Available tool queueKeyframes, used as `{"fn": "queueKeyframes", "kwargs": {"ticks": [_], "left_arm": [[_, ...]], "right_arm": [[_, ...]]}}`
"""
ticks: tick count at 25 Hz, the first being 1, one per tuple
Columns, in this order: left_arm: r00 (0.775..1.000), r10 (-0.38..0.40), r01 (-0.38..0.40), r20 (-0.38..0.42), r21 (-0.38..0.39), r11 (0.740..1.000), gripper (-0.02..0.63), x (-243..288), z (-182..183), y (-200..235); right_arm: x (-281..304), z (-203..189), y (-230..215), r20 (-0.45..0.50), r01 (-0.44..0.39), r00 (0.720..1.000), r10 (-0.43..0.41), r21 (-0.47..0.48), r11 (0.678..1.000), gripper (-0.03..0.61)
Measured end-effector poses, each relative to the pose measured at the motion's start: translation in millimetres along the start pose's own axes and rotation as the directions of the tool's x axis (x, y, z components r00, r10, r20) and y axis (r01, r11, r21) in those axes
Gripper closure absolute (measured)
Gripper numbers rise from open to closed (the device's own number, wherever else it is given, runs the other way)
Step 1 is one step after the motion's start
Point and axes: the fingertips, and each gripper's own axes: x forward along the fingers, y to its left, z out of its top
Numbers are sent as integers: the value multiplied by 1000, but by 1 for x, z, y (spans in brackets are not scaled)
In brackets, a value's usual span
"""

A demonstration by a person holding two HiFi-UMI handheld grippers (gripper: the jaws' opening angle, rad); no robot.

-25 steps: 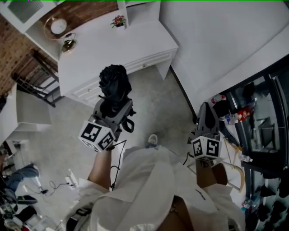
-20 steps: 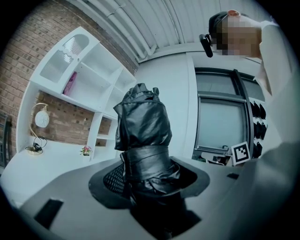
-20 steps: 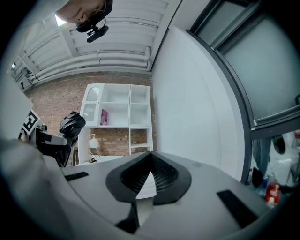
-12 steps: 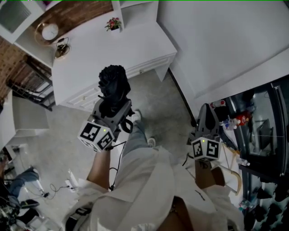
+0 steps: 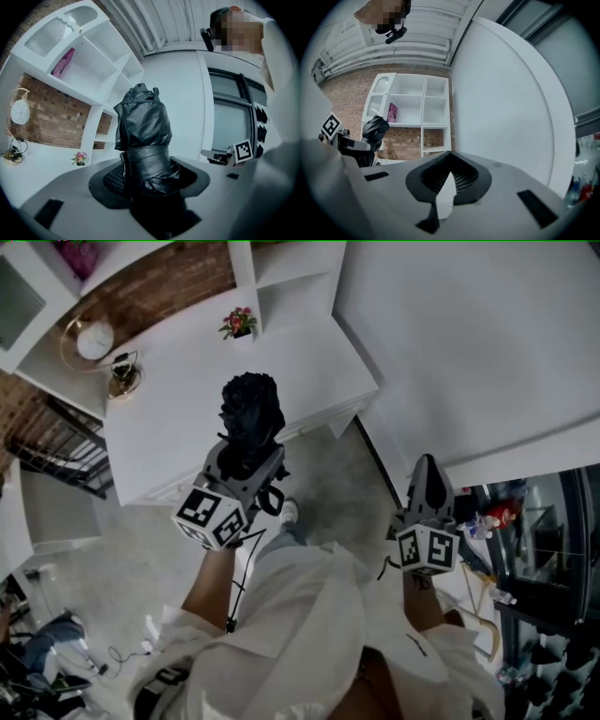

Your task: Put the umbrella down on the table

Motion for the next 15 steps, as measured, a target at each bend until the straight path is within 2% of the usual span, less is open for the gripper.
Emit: {"fn": "queueKeyframes", "kwargs": {"ticks": [8, 15], "left_arm": [[999, -26, 26, 24, -10, 1000, 342, 25, 25, 62], [1000, -5, 4, -18, -33, 999, 342, 59, 23, 98]], "right_arm": [[64, 18, 35, 17, 3, 1000, -2, -42, 999, 560], [109, 13, 36, 8, 3, 1000, -2, -41, 999, 560]]}}
